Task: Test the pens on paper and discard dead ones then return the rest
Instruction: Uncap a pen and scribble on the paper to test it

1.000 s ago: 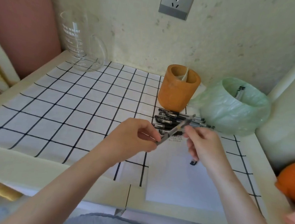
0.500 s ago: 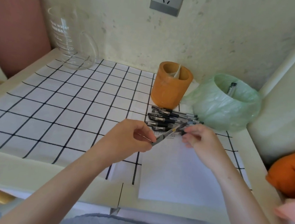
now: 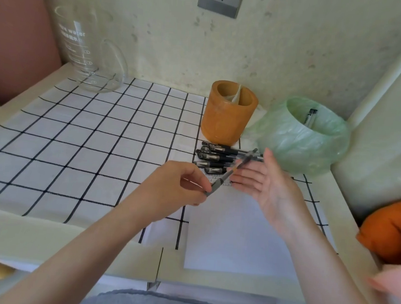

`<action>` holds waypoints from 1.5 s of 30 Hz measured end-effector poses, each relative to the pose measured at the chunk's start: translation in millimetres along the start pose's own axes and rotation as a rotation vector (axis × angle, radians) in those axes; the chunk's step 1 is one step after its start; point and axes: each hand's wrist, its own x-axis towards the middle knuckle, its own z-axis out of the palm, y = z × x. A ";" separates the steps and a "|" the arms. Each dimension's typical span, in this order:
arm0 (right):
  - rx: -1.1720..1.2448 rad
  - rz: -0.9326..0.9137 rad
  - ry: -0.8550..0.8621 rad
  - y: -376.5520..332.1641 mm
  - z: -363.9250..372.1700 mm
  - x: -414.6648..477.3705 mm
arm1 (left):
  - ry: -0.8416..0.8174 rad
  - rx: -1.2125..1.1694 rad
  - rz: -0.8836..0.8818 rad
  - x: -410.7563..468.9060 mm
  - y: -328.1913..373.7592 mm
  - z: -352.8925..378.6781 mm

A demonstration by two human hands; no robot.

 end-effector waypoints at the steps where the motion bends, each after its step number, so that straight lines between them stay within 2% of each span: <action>1: 0.091 0.028 -0.035 -1.0 3.4 -2.1 | -0.003 -0.009 0.008 0.0 0.7 0.4; 6: 0.586 0.032 -0.064 -1.8 11.1 -2.7 | -0.089 -0.032 0.036 -0.4 0.8 7.0; 8: 0.687 0.065 -0.024 -8.0 4.1 -0.5 | -0.091 0.025 0.031 -1.0 -2.6 10.5; 13: 0.683 0.097 -0.006 -16.3 -14.9 1.0 | 0.019 0.566 0.173 -0.1 -15.4 9.3; 21: 0.718 0.114 -0.017 -12.6 -9.6 2.9 | -0.040 0.713 0.290 3.5 -21.9 10.4; 25: 0.555 0.122 -0.065 -11.9 -8.3 1.0 | -0.080 0.750 0.329 3.4 -21.9 11.1; 29: 0.622 0.156 -0.045 -8.1 -7.6 2.4 | -0.123 0.757 0.325 2.5 -20.9 10.2; 32: 0.490 0.175 -0.044 -7.2 -12.7 3.7 | -0.199 0.763 0.290 2.1 -22.7 11.1; 36: 0.466 0.134 -0.018 -5.4 -14.9 6.5 | -0.275 0.797 0.267 1.5 -26.9 12.6; 41: 0.288 0.062 -0.073 1.6 -16.0 7.9 | -0.291 0.805 0.256 1.4 -26.6 11.6; 45: 0.097 -0.002 0.083 11.3 -22.4 16.6 | -0.301 0.806 0.247 1.5 -24.9 11.1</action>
